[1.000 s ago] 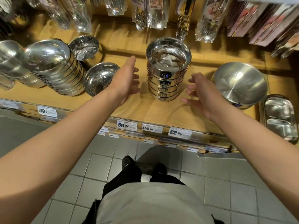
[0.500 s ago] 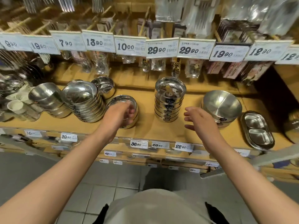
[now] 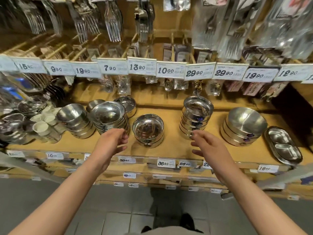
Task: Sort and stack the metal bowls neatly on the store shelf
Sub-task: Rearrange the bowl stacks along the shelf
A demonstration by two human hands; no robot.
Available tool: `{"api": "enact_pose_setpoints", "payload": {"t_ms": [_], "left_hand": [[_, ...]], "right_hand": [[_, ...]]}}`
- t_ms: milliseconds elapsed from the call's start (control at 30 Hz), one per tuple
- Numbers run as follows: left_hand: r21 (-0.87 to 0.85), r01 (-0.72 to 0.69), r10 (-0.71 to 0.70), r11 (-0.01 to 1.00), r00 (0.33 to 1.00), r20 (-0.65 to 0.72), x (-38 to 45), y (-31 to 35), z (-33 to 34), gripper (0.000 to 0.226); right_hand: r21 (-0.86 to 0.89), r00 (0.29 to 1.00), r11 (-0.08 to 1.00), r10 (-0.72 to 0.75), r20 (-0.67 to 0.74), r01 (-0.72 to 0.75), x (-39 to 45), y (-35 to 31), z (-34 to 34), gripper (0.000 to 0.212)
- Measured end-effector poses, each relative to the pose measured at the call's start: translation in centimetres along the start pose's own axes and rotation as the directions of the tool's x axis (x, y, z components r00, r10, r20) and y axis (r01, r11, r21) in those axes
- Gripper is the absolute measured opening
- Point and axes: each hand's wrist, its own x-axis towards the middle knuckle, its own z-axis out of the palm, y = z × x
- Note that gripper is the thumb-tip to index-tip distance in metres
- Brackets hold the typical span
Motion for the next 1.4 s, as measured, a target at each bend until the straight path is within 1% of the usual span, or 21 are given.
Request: {"api": "enact_pose_setpoints", "payload": {"t_ms": [67, 200, 300, 433, 467, 533, 600, 633, 667, 700, 733, 767, 833, 900, 1000, 1133, 1267, 1333, 1400], "left_hand": [[-0.014, 0.018, -0.018, 1.0, 1.0, 0.013, 0.5, -0.6, -0.2, 0.019], [-0.002, 0.043, -0.043, 0.999, 0.998, 0.042, 1.5, -1.8, 0.2, 0.017], [0.024, 0.064, -0.065, 0.998, 0.997, 0.041, 3.0, -2.4, 1.0, 0.015], [0.098, 0.116, -0.122, 0.988, 0.991, 0.062, 5.5, -3.5, 2.0, 0.013], [0.122, 0.133, -0.141, 0.984, 0.989, 0.055, 6.2, -3.8, 2.3, 0.016], [0.175, 0.175, -0.178, 0.969, 0.984, 0.002, 7.7, -4.3, 3.0, 0.035], [0.191, 0.199, -0.193, 0.961, 0.98, -0.052, 9.1, -4.5, 3.6, 0.05], [0.195, 0.207, -0.197, 0.959, 0.978, -0.066, 9.8, -4.5, 3.8, 0.054], [0.208, 0.208, -0.197, 0.956, 0.978, -0.073, 10.3, -4.5, 4.1, 0.053], [0.239, 0.201, -0.188, 0.95, 0.979, -0.077, 10.8, -4.5, 4.3, 0.046], [0.281, 0.185, -0.168, 0.942, 0.982, -0.084, 11.2, -4.4, 4.4, 0.035], [0.319, 0.169, -0.147, 0.932, 0.985, -0.093, 11.5, -4.4, 4.6, 0.025], [0.391, 0.128, -0.087, 0.911, 0.989, -0.119, 11.8, -4.4, 4.8, 0.019], [0.47, 0.104, -0.034, 0.877, 0.987, -0.156, 12.0, -4.3, 5.1, 0.019], [0.533, 0.089, 0.0, 0.841, 0.986, -0.165, 12.0, -3.9, 5.4, 0.022], [0.559, 0.064, 0.018, 0.827, 0.99, -0.14, 12.2, -3.6, 5.8, 0.021], [0.582, 0.035, 0.048, 0.812, 0.991, -0.126, 12.3, -3.6, 6.0, 0.021], [0.589, 0.026, 0.052, 0.807, 0.992, -0.114, 12.2, -3.7, 6.1, 0.023], [0.578, 0.026, 0.049, 0.815, 0.992, -0.114, 12.1, -3.6, 6.0, 0.02]], "right_hand": [[0.009, 1.0, 1.0, 0.014, -0.009, -0.014, -0.1, 0.5, 1.2, 0.013], [-0.002, 0.995, 0.996, 0.094, -0.015, -0.094, 0.4, 1.8, 3.1, 0.012], [-0.018, 0.989, 0.989, 0.148, -0.004, -0.148, 2.1, 2.2, 4.1, 0.024], [-0.042, 0.983, 0.983, 0.182, 0.013, -0.181, 6.0, 2.7, 5.8, 0.036], [-0.045, 0.982, 0.981, 0.189, 0.019, -0.188, 7.1, 2.8, 6.5, 0.039], [-0.065, 0.977, 0.975, 0.213, 0.027, -0.211, 9.2, 3.0, 8.1, 0.045], [-0.093, 0.97, 0.967, 0.24, 0.042, -0.236, 11.1, 3.3, 9.4, 0.05], [-0.08, 0.966, 0.966, 0.252, 0.051, -0.247, 11.8, 3.4, 9.9, 0.044], [-0.062, 0.965, 0.966, 0.253, 0.065, -0.25, 12.3, 3.4, 10.4, 0.031], [-0.068, 0.968, 0.969, 0.24, 0.071, -0.236, 12.7, 3.3, 10.7, 0.018], [-0.093, 0.973, 0.973, 0.22, 0.068, -0.213, 13.1, 3.3, 10.9, 0.013], [-0.109, 0.973, 0.972, 0.217, 0.073, -0.208, 13.4, 3.5, 11.1, 0.019], [-0.064, 0.964, 0.966, 0.257, 0.069, -0.252, 13.9, 3.8, 11.3, 0.026], [-0.043, 0.955, 0.958, 0.286, 0.072, -0.284, 14.5, 4.3, 11.1, 0.023], [-0.129, 0.964, 0.959, 0.261, 0.054, -0.252, 15.1, 5.0, 10.7, 0.021], [-0.186, 0.965, 0.949, 0.262, 0.009, -0.255, 15.4, 5.0, 10.8, 0.028], [-0.251, 0.978, 0.947, 0.206, -0.007, -0.202, 15.3, 4.7, 10.8, 0.038], [-0.267, 0.983, 0.947, 0.181, -0.021, -0.18, 15.1, 4.6, 10.7, 0.038], [-0.281, 0.988, 0.947, 0.153, -0.025, -0.154, 15.0, 4.6, 10.6, 0.033]]}}
